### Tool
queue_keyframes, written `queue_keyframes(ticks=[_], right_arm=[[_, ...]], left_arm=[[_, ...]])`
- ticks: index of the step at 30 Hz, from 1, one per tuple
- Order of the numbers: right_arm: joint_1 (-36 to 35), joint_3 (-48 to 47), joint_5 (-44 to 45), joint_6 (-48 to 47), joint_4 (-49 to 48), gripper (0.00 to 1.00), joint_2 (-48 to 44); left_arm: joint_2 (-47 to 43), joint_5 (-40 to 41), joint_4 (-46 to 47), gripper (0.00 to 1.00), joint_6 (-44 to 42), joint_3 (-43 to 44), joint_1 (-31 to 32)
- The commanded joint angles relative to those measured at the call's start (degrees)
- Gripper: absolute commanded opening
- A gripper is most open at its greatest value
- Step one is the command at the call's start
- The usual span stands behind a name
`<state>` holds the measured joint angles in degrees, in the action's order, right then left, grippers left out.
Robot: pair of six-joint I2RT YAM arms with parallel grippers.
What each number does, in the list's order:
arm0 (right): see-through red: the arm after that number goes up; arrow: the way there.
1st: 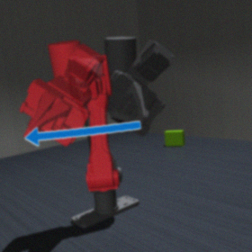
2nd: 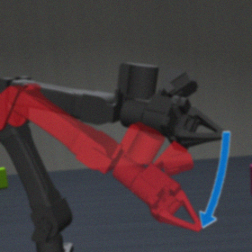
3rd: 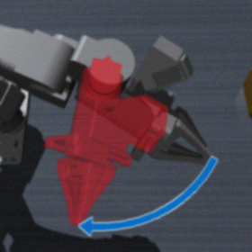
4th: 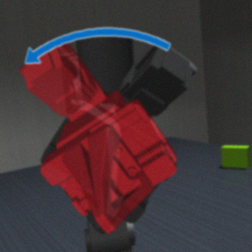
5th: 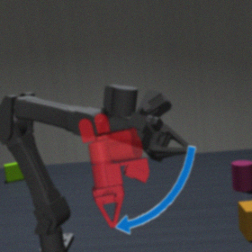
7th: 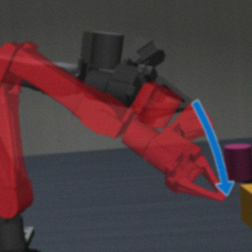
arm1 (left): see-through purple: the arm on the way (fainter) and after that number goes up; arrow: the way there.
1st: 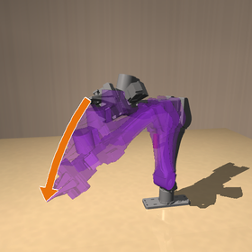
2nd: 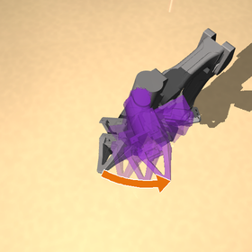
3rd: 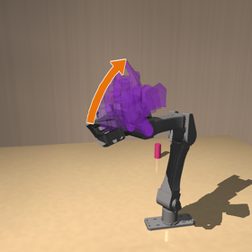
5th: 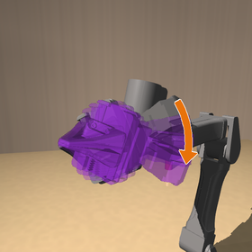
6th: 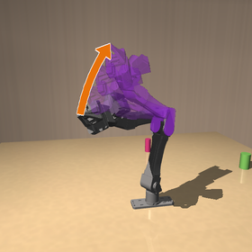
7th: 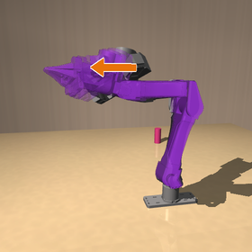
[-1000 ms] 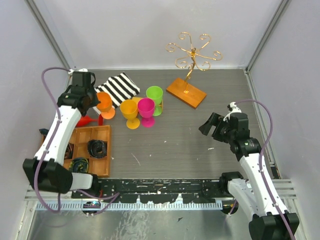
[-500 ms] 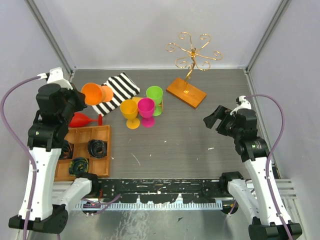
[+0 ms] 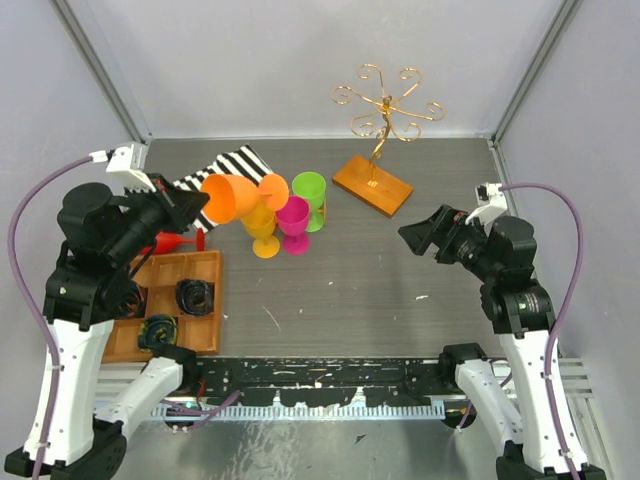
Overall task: Place the wine glass upside down on the wine glass rack
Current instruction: Adjust the wine glass.
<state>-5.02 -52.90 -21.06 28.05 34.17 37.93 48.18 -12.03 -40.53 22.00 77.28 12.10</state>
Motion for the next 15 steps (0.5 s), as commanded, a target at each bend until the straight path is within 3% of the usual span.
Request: queue_keyframes(ticks=[1,5,11,15], right_arm=[[0.2,-2.0,-3.7,2.0,-5.4,0.91,-2.0],[0.2,-0.9,-5.4,3.1,-8.0,0.92,-4.1],[0.2,0.4,-3.5,4.8,-8.4,0.94,-5.5],[0.2,1.3,-4.8,6.2,-8.5,0.94,-6.0]], left_arm=[[-2.0,-2.9,7.1,0.00,4.9,-1.2,4.2],[-1.4,2.3,10.2,0.00,6.2,-3.6,13.1],[3.1,17.9,14.8,0.00,4.4,-5.3,32.5],[6.8,24.9,18.4,0.00,2.2,-5.0,41.4]])
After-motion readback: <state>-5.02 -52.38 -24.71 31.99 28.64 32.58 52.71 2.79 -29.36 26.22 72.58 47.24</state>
